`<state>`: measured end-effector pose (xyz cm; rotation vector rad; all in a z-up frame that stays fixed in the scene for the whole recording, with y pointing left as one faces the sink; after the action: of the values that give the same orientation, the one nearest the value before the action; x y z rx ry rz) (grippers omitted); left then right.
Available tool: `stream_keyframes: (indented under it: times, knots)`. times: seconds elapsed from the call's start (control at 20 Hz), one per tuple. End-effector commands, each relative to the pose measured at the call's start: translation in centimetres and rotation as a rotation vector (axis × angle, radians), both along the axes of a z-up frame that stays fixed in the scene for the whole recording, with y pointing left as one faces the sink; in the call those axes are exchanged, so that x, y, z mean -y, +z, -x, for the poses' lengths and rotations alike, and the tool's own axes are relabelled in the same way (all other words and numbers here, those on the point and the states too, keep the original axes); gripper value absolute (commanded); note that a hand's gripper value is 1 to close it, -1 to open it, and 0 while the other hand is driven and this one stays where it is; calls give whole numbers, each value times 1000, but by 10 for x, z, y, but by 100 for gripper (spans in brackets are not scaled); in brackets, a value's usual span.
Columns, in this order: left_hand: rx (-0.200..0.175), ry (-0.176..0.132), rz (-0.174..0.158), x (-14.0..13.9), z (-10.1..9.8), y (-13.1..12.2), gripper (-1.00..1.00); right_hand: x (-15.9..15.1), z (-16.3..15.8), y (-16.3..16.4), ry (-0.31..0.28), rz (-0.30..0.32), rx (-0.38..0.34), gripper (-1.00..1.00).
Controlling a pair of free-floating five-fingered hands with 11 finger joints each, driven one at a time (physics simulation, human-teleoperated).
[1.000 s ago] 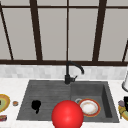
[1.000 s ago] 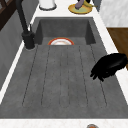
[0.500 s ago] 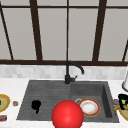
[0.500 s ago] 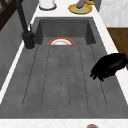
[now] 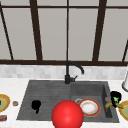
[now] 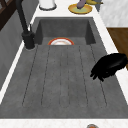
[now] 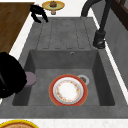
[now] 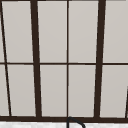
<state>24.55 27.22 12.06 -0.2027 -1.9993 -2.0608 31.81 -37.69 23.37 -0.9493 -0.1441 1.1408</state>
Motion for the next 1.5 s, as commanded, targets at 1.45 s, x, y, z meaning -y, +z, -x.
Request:
stream_keyframes:
  times: [1.45]
  knots:
    - [0, 0, 0, 0, 0, 0, 0, -179, -168, -148, 26, 126, 29, 100]
